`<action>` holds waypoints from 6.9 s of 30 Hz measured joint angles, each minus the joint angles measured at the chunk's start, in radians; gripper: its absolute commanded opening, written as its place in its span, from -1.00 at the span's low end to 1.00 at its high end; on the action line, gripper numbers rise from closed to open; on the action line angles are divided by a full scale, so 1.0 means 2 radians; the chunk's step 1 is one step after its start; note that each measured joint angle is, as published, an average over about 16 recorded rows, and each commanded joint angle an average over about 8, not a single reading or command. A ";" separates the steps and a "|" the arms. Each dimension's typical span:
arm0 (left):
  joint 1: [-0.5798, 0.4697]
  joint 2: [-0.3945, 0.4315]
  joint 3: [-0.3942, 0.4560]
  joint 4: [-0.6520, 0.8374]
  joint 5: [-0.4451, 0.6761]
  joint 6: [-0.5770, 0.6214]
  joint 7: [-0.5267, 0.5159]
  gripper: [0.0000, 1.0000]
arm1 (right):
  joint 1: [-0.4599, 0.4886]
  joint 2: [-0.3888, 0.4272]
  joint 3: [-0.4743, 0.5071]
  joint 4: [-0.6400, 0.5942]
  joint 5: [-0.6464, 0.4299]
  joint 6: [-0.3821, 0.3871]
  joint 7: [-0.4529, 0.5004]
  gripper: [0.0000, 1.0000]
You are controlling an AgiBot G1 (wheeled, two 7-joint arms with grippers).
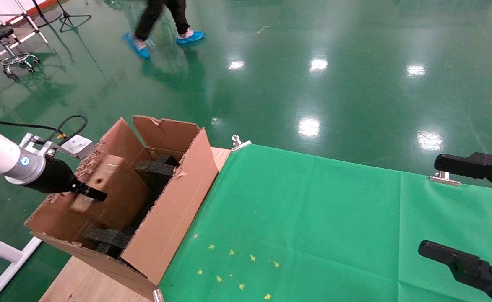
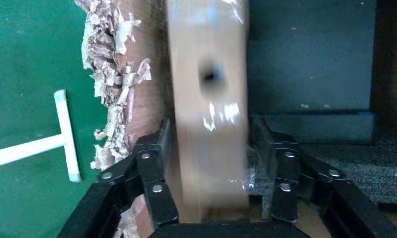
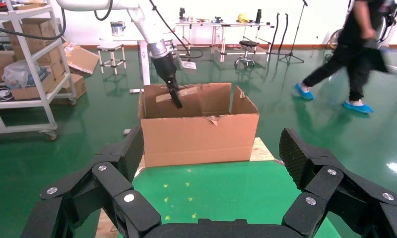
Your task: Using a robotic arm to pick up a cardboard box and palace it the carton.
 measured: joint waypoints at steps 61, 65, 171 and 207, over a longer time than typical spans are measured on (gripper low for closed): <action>0.070 -0.081 -0.175 -0.314 -0.227 0.134 0.119 1.00 | 0.000 0.000 0.000 0.000 0.000 0.000 0.000 1.00; 0.099 -0.081 -0.200 -0.342 -0.256 0.142 0.130 1.00 | 0.000 0.000 0.000 0.000 0.000 0.000 0.000 1.00; 0.373 -0.085 -0.431 -0.604 -0.527 0.212 0.231 1.00 | 0.000 0.000 0.000 0.000 0.000 0.000 0.000 1.00; 0.373 -0.085 -0.431 -0.604 -0.527 0.212 0.231 1.00 | 0.000 0.000 0.000 0.000 0.000 0.000 0.000 1.00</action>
